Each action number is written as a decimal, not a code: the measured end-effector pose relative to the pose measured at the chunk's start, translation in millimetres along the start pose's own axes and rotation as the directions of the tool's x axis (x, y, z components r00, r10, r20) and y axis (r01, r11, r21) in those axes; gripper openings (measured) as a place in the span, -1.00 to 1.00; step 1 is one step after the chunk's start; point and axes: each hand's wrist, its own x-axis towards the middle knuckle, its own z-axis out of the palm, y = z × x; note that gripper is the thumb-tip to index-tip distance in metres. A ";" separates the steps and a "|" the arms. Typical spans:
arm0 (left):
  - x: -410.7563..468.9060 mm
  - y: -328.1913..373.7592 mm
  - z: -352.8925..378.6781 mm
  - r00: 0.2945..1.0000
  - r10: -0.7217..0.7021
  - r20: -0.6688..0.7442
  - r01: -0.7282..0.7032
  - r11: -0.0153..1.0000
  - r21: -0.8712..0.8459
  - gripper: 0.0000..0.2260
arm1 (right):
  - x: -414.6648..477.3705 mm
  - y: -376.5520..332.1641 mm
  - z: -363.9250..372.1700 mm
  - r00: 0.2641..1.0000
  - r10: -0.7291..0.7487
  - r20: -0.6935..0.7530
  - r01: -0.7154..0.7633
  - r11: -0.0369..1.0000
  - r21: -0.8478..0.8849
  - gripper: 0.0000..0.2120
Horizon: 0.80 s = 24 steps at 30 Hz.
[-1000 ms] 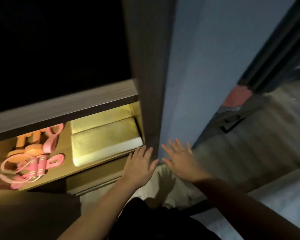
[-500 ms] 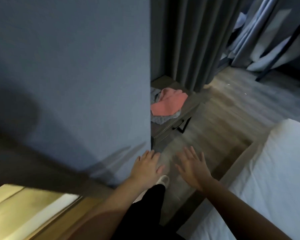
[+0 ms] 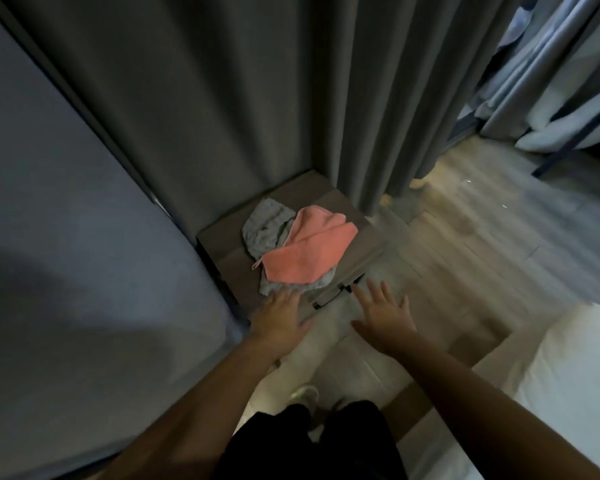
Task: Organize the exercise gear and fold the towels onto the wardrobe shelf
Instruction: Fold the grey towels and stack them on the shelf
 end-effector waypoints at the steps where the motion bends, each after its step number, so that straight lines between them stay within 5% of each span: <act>1: 12.6 -0.9 -1.0 0.999 -0.038 0.023 0.039 0.998 -0.042 -0.33 | 15.7 7.2 -6.9 0.999 -0.029 0.033 0.030 0.999 -0.020 -0.26; 9: 94.7 -8.1 10.3 0.924 -0.382 0.007 0.378 0.911 -0.167 0.03 | 152.3 33.0 -49.8 0.919 -0.275 0.284 0.355 0.889 -0.289 -0.12; 16: 175.9 -52.0 49.9 0.844 -0.535 -0.035 0.536 0.843 0.035 -0.10 | 263.2 20.2 -23.8 0.887 -0.318 0.334 0.427 0.840 -0.334 -0.10; 20: 229.3 -86.1 61.9 0.861 -0.494 -0.122 0.505 0.859 0.085 -0.20 | 319.1 14.3 16.7 0.871 -0.345 0.351 0.447 0.852 -0.273 -0.12; 24: 255.4 -108.6 75.8 0.921 -0.383 -0.075 0.388 0.919 0.068 -0.25 | 344.5 19.7 42.5 0.869 -0.439 0.229 0.490 0.831 -0.265 -0.41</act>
